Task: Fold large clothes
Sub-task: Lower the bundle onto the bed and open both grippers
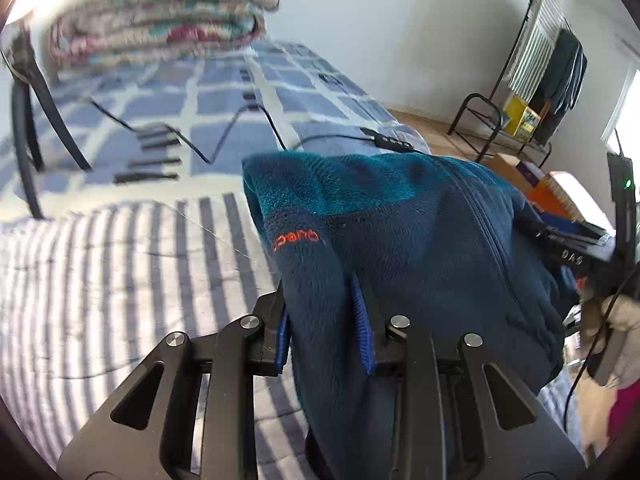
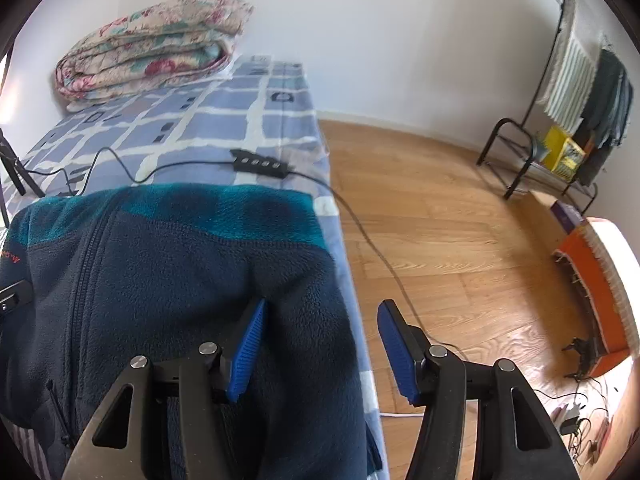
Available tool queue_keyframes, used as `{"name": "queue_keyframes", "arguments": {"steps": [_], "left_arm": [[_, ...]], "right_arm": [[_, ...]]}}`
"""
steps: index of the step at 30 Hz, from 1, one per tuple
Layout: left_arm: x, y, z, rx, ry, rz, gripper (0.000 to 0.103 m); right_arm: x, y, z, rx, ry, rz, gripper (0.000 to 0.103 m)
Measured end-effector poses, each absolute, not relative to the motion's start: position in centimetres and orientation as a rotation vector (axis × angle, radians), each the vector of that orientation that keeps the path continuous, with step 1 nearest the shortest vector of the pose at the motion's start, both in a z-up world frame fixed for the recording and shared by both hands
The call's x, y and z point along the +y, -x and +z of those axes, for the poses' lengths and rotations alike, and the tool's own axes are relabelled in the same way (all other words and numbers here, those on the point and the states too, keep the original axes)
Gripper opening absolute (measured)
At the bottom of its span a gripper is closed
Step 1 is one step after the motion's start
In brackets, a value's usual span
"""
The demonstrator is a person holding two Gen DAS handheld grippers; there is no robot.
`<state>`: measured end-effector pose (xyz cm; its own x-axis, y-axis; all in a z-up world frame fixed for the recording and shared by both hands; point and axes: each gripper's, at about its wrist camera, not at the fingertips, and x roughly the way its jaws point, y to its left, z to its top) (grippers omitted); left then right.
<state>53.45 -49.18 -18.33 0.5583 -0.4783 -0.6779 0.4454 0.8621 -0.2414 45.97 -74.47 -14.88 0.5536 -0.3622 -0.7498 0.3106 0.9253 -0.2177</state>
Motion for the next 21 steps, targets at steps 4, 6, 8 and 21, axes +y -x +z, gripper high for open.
{"name": "queue_keyframes", "arguments": {"steps": [4, 6, 8, 21], "left_arm": [[-48.2, -52.0, -17.1, 0.795, 0.045, -0.544, 0.028], [-47.1, -51.1, -16.4, 0.784, 0.064, -0.547, 0.028], [-46.0, -50.0, -15.5, 0.771, 0.074, -0.555, 0.027], [-37.1, -35.3, -2.8, 0.609, 0.052, -0.603, 0.025]], "right_arm": [[-73.9, -44.6, -13.7, 0.864, 0.05, -0.427, 0.056], [-73.3, -43.4, -12.7, 0.836, 0.045, -0.433, 0.056], [-72.7, -42.3, -11.6, 0.813, 0.035, -0.433, 0.056], [-61.2, -30.7, 0.2, 0.649, -0.005, -0.298, 0.052]]}}
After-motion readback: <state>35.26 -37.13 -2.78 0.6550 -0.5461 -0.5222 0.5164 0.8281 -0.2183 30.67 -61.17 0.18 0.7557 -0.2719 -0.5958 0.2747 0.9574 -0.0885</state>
